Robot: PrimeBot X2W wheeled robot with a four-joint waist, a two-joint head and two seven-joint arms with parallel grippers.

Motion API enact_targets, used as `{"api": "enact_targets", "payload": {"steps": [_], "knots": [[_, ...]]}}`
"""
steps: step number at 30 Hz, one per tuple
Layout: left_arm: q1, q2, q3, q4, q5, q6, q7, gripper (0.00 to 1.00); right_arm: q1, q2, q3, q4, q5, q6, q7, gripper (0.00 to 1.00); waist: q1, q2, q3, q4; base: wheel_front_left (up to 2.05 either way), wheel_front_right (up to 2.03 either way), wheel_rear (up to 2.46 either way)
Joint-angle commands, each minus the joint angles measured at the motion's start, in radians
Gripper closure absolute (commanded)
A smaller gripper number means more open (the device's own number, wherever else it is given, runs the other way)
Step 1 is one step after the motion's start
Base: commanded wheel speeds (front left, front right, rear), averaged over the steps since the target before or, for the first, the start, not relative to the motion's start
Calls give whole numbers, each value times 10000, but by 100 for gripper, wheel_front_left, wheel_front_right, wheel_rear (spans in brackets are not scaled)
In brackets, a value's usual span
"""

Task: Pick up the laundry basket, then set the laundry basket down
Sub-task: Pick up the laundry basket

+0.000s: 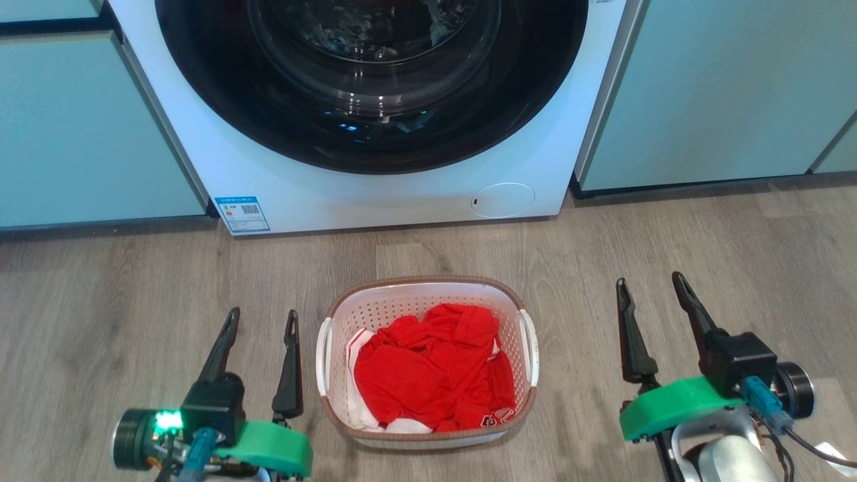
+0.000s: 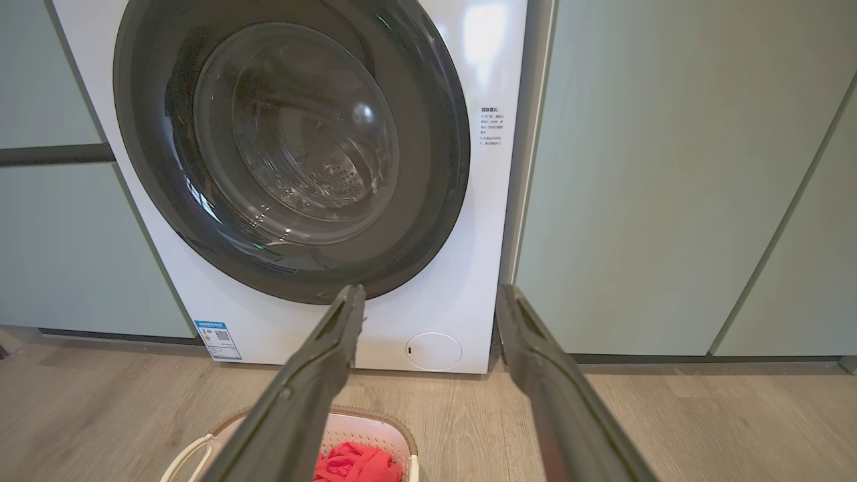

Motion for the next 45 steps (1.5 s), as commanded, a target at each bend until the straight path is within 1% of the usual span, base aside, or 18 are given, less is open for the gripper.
{"api": "enact_targets", "payload": {"steps": [1, 6, 13, 21, 24, 25, 28, 29, 30, 34, 37, 45], "knots": [[-302, -45, 409, -317, 129, 3, -124, 0, -243, -102, 186, -306, -46, 25, -122, 0, 0, -1, 18, -5, 0, 0, 0], [-341, -70, 439, -314, 153, -37, -124, 0, -281, -102, 165, -310, -43, 25, -122, 0, 0, -1, 120, -4, 0, 0, 0], [-531, -112, 479, -244, 78, -98, -124, 0, -460, -102, 139, -268, -37, 25, -122, 0, 0, -1, 529, 16, 0, 0, 0], [-1041, -184, 677, 92, -313, -251, -124, 0, -982, -102, 75, 70, -35, 25, -122, 0, 0, -1, 1495, -4, 0, 0, 0], [-1319, -195, 707, 280, -315, -336, -124, 0, -1251, -102, 43, 175, -56, 25, -122, 0, 0, -1, 2025, -15, 0, 0, 0], [-1319, -195, 707, 280, -315, -336, -124, 0, -1251, -102, 43, 175, -56, 25, -122, 0, 0, -1, 2025, -15, 0, 0, 0], [-1722, -202, 744, 524, -298, -405, -124, 0, -1625, -102, 58, 291, -74, 25, -122, 0, 0, -1, 2643, -14, 0, 0, 0], [-2054, -206, 770, 716, -288, -448, -124, 0, -1922, -102, 71, 393, -83, 25, -122, 0, 0, -1, 3101, -26, 0, 0, 0], [-2054, -206, 770, 716, -288, -448, -124, 0, -1922, -102, 71, 393, -83, 25, -122, 0, 0, -1, 3101, -26, 0, 0, 0], [-2784, -210, 762, 1199, -233, -560, -124, 0, -2611, -102, 108, 651, -133, 25, -122, 0, 0, -1, 4074, -55, 0, 0, 0], [-3340, -212, 835, 1657, -302, -591, -124, 0, -3114, -102, 204, 962, -429, 25, -122, 0, 0, -1, 4778, -40, 0, 0, 0], [-4619, -214, 902, 2784, -548, -579, -124, 0, -4108, -102, 71, 1812, -510, 25, -122, 0, 0, -1, 6266, 132, 0, 0, 0]]}}
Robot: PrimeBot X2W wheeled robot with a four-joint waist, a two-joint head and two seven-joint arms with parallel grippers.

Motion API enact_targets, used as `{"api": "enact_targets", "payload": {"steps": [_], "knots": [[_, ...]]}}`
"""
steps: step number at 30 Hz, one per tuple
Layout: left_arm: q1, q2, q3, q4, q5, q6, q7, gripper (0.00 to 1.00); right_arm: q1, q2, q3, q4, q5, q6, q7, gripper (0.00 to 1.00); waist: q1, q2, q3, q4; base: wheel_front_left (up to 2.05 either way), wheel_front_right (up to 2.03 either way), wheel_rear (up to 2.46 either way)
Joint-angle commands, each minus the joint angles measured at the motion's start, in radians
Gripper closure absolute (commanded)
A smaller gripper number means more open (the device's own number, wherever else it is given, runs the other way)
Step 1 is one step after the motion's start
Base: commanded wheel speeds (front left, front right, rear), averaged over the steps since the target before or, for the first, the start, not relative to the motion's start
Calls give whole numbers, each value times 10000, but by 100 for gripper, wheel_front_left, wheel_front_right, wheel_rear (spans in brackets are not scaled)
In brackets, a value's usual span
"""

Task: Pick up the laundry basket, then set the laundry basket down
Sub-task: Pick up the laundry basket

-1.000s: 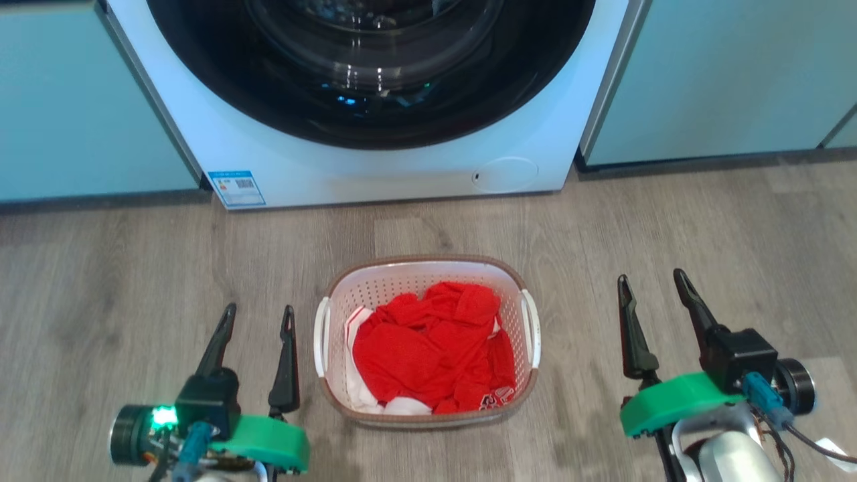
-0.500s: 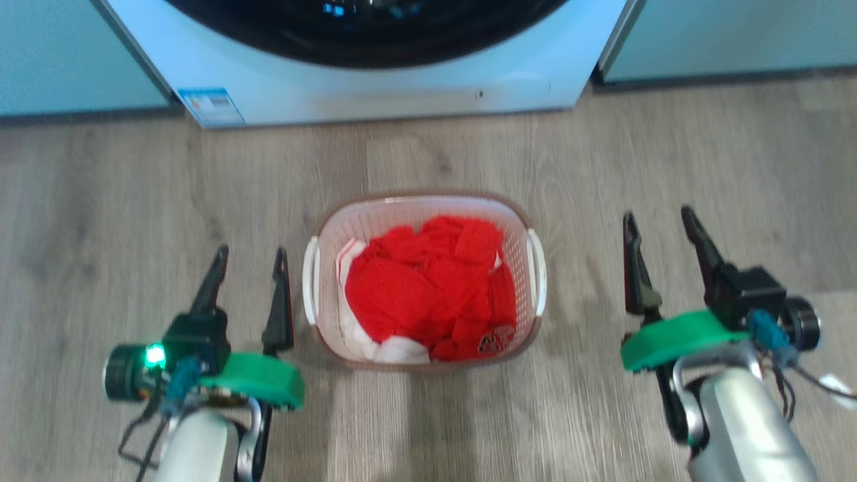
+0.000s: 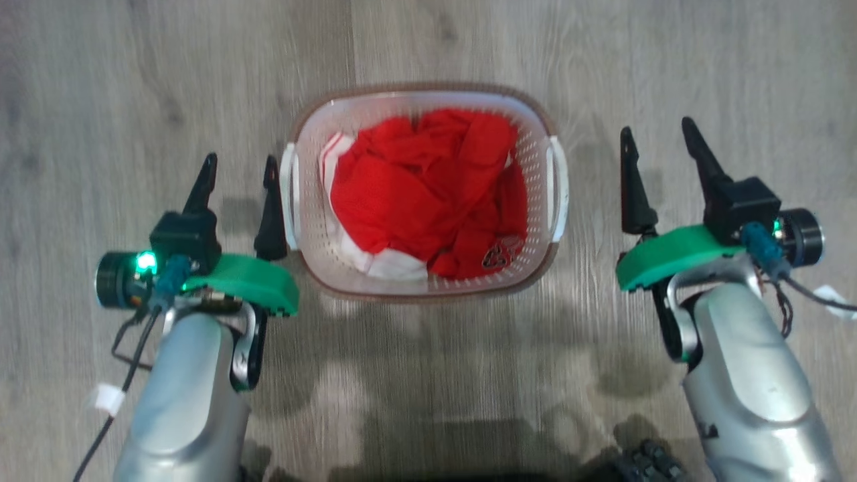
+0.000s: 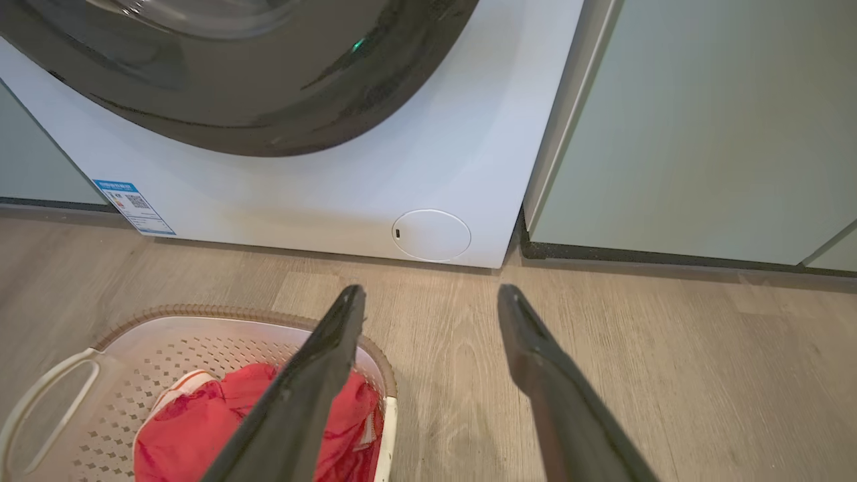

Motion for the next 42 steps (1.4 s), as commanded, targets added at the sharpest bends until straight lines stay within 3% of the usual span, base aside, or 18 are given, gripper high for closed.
{"api": "enact_targets", "payload": {"steps": [1, 15, 42], "knots": [[-239, 91, 318, -59, -96, 12, -51, 0, -142, -45, 100, -74, -82, 25, -120, 0, -3, 0, 794, 142, 0, 0, 0], [-2070, 90, -252, 1740, -692, -57, -51, 0, -1721, -45, -136, 1912, 32, 25, -120, 0, -3, 0, 2635, 551, 0, 0, 0], [-3903, 89, -2017, 4981, -1593, -404, -51, 0, -2596, -45, 294, 3873, 594, 25, -120, 0, -3, 0, 3746, 881, 0, 0, 0]]}}
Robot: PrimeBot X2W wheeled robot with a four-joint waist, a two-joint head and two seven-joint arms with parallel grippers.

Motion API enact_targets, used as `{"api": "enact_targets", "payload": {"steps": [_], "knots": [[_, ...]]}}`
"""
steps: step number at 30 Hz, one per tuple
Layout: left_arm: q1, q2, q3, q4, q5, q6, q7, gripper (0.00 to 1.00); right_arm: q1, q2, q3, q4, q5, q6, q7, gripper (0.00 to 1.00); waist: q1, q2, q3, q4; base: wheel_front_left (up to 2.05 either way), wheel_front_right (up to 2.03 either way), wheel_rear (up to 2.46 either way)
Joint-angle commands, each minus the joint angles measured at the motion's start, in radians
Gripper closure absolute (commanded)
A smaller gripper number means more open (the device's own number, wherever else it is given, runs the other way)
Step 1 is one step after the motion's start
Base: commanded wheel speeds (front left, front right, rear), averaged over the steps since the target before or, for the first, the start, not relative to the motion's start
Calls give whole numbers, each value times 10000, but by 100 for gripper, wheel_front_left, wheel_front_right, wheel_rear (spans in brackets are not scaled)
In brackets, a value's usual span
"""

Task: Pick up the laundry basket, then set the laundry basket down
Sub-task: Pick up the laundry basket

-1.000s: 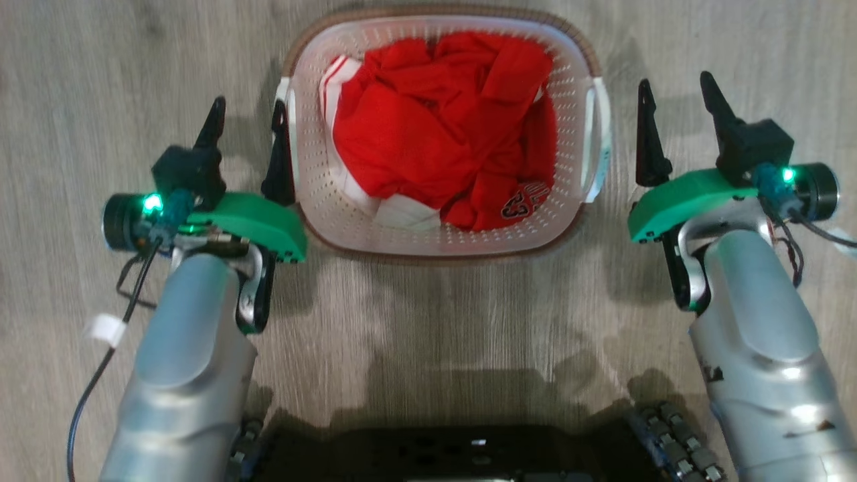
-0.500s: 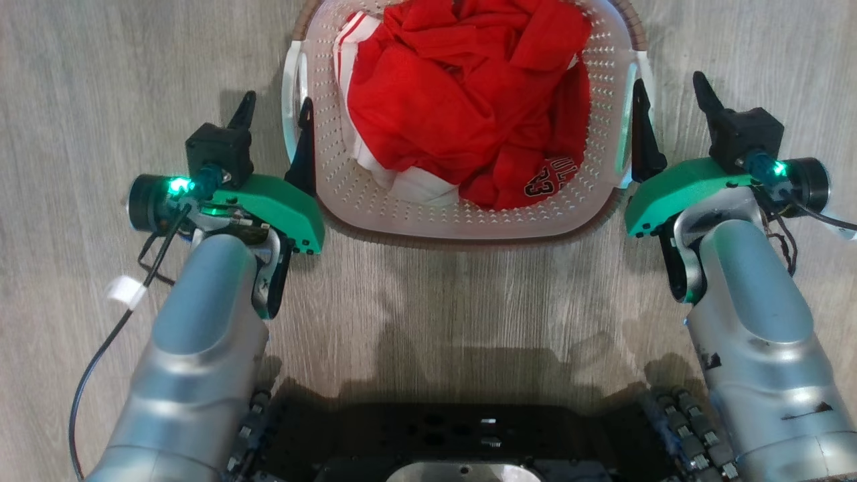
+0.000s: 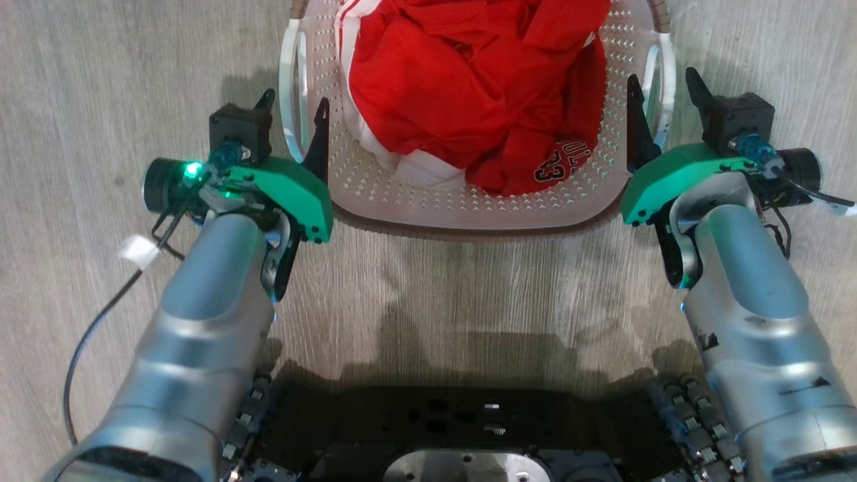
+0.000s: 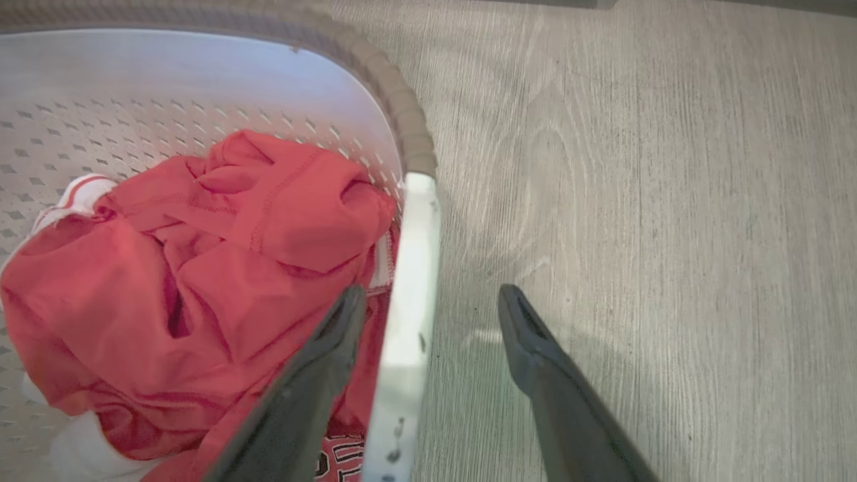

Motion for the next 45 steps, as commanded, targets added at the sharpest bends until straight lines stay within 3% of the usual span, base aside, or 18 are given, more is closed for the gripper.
{"api": "enact_targets", "payload": {"steps": [1, 23, 25, 27, 28, 29, 31, 32, 33, 36, 45], "knots": [[39, 229, 110, 111, -156, -4, -51, 0, 311, 122, 219, 62, 53, 25, -118, 0, -1, 0, 134, 16, 0, 0, 0], [-1281, 229, -1169, 711, -1457, 289, -51, 0, -797, 122, 495, 1218, 206, 25, -118, 0, -1, 0, 825, 248, 0, 0, 0], [-1295, 229, -1222, 705, -1503, 303, -51, 4, -807, 122, 507, 1227, 200, 25, -118, 0, -1, 0, 822, 245, 0, 0, 0], [-1309, 229, -1327, 704, -1592, 319, -51, 31, -816, 122, 530, 1244, 188, 25, -118, 18, -1, 0, 810, 242, 0, 0, 0], [-1313, 229, -1375, 711, -1632, 324, -51, 51, -817, 122, 540, 1251, 183, 25, -118, 30, -1, 0, 800, 239, 0, 0, 0], [-1312, 229, -1420, 721, -1673, 325, -51, 62, -816, 122, 550, 1263, 177, 25, -118, 51, -1, 0, 787, 235, 0, 0, 0], [-1301, 229, -1499, 750, -1751, 328, -51, 79, -813, 122, 579, 1309, 126, 25, -118, 58, -1, 0, 748, 223, 0, 0, 0], [-1290, 229, -1544, 773, -1790, 314, -51, 100, -811, 122, 589, 1329, 112, 25, -118, 62, -1, 0, 724, 214, 0, 0, 0], [-1278, 229, -1585, 796, -1826, 303, -51, 100, -808, 122, 593, 1353, 98, 25, -118, 67, -1, 0, 694, 205, 0, 0, 0], [-1225, 229, -1712, 856, -1916, 304, -51, 100, -795, 122, 613, 1445, 93, 25, -118, 99, -1, 0, 575, 191, 0, 0, 0], [-1001, 229, -2054, 1012, -2285, 359, -51, 100, -820, 122, 923, 1895, 397, 25, -118, 100, -1, 0, 33, 103, 0, 0, 0]]}}
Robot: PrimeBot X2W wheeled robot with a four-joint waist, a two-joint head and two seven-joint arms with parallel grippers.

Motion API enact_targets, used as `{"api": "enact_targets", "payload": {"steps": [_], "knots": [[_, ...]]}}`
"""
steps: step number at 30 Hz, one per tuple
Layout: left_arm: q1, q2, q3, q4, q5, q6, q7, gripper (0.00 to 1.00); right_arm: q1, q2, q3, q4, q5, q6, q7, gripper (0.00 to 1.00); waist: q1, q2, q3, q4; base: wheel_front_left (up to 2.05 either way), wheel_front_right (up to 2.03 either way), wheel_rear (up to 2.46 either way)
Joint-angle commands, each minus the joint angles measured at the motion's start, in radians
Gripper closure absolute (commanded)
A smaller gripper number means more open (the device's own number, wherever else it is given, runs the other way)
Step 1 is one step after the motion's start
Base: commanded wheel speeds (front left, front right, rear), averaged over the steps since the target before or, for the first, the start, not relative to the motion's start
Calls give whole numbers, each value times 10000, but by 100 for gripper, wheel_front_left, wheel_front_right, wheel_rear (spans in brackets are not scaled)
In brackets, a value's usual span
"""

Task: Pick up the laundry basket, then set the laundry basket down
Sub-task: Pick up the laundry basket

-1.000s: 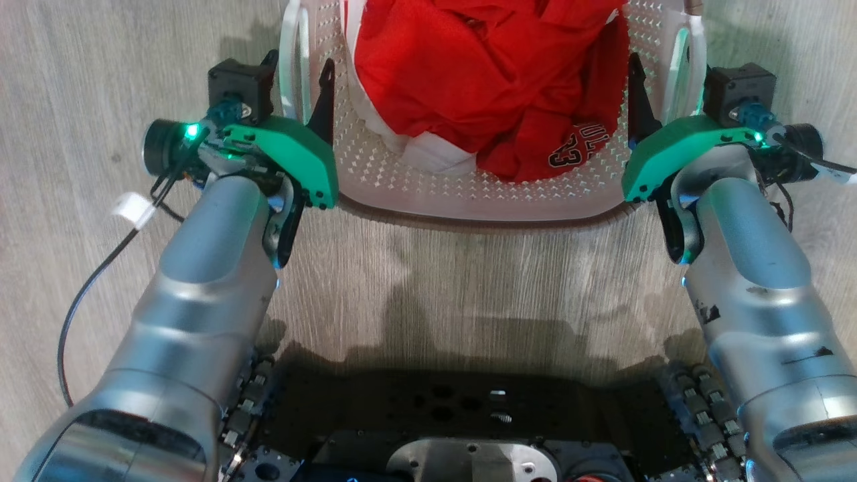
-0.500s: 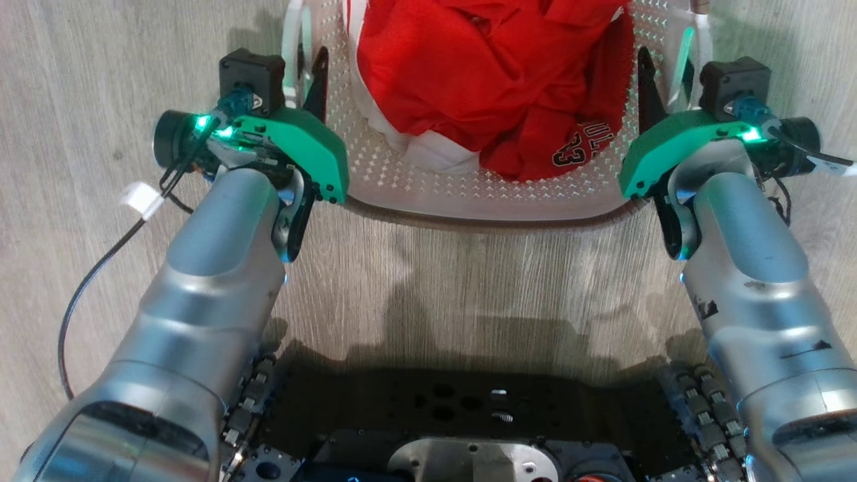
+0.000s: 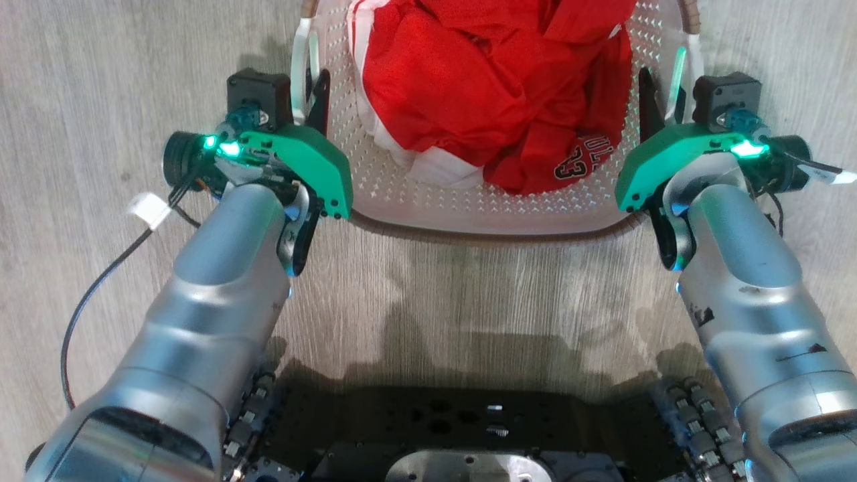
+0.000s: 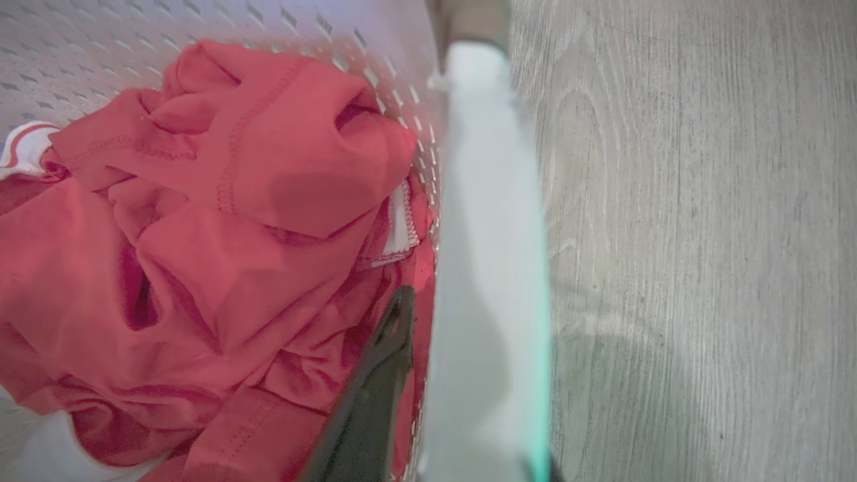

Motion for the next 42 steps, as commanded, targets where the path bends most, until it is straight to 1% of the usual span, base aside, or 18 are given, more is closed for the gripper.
{"api": "enact_targets", "payload": {"steps": [1, 12, 17, 22, 24, 25, 34, 42], "knots": [[431, 260, 20, -113, -1, 61, -51, 100, 415, 166, 365, -47, -50, 25, -120, 100, 0, 0, -129, -34, 0, 0, 0], [953, 260, -419, 411, -520, 31, -51, 100, 584, 166, 827, 985, 666, 25, -120, 100, 0, 0, -1227, -176, 0, 0, 0], [1261, 260, -784, 1056, -943, -101, -51, 100, 699, 166, 1341, 1650, 1264, 25, -120, 100, 0, 0, -1891, -272, 0, 0, 0], [1551, 260, -1266, 1679, -1513, -249, -47, 100, 820, 166, 2067, 2367, 2047, 25, -120, 100, 0, 0, -2627, -344, 0, 0, 0], [1671, 260, -1469, 1854, -1753, -300, 1, 100, 891, 166, 2396, 2585, 2400, 25, -92, 100, 0, 0, -2937, -360, 0, 0, 0], [1671, 260, -1469, 1854, -1753, -300, 1, 100, 891, 166, 2396, 2585, 2400, 25, -92, 100, 0, 0, -2937, -360, 0, 0, 0], [2506, 260, -2268, 2207, -2777, -373, 582, 100, 1582, 166, 3707, 3050, 3949, 25, 521, 100, 0, 0, -4501, -446, 0, 0, 0], [3347, 260, -2815, 2398, -3468, -368, 1052, 100, 2533, 166, 4671, 3169, 5141, 25, 1286, 100, 0, 0, -5833, -513, 0, 0, 0]]}}
